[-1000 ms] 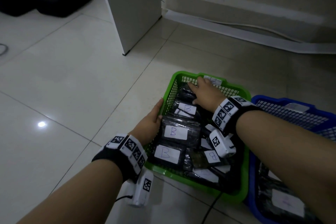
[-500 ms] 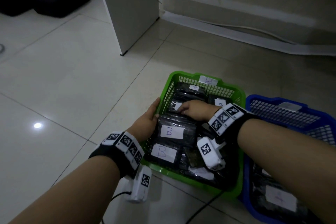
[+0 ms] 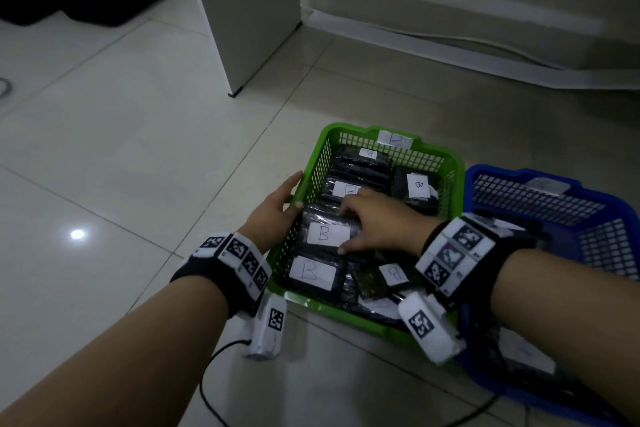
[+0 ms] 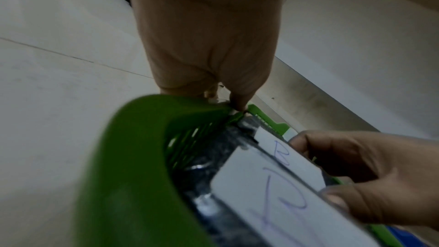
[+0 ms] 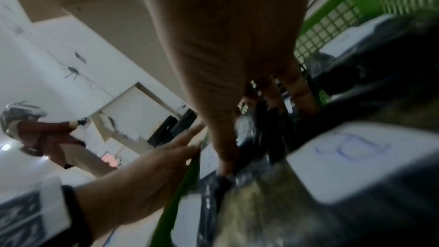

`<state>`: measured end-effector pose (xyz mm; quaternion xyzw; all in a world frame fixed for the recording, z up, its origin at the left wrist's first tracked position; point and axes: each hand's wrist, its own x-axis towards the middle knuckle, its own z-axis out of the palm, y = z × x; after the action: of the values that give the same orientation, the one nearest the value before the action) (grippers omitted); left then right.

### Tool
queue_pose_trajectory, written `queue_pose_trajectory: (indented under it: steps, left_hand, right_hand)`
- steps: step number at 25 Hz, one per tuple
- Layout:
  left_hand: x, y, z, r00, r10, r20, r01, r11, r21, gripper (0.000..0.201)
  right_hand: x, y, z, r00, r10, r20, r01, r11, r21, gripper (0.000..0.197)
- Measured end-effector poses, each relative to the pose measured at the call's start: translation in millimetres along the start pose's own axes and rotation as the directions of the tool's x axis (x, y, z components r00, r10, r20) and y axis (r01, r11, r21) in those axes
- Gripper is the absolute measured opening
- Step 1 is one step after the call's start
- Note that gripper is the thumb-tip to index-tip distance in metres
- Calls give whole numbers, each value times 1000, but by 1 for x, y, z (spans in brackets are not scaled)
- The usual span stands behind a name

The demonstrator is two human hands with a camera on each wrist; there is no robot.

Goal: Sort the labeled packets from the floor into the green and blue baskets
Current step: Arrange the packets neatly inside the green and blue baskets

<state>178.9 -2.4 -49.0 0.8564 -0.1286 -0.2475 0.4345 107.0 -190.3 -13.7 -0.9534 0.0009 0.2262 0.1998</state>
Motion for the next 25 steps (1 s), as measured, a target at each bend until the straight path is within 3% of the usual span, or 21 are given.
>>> queue_pose_trajectory:
  steps: [3,7,10,12,17,21,25]
  left_hand:
    - [-2,-4,1,998,41,-43,-42,999,-17,39]
    - [-5,-1,8,998,4,-62,-9,997,-75,32]
    - [-7,-1,10,1000,-15,-24,14,998,-57,34]
    - [-8,-1,9,1000,-10,-5,10,1000,-24,36]
    - [-9,-1,8,1000,19,9,-19,999,44,40]
    - [-10,-2,9,1000,16,24,-17,998,60,41]
    - [-12,1,8,999,-1,34,1,1000,18,42]
  right_hand:
    - [-2,-1,13,999,26,-45,-21,995,96,58]
    - [-3,0,5,998,36,-42,-25,969,245,51]
    - [7,13,-21,973,135,-186,-48,911,411,48]
    - [23,27,-33,950,159,-269,-63,940,336,45]
    - [53,41,-25,982,155,-109,-140,981,134,38]
    - [60,40,-19,974,153,-165,-134,984,121,38]
    - [64,40,-23,976,193,-104,-190,981,34,39]
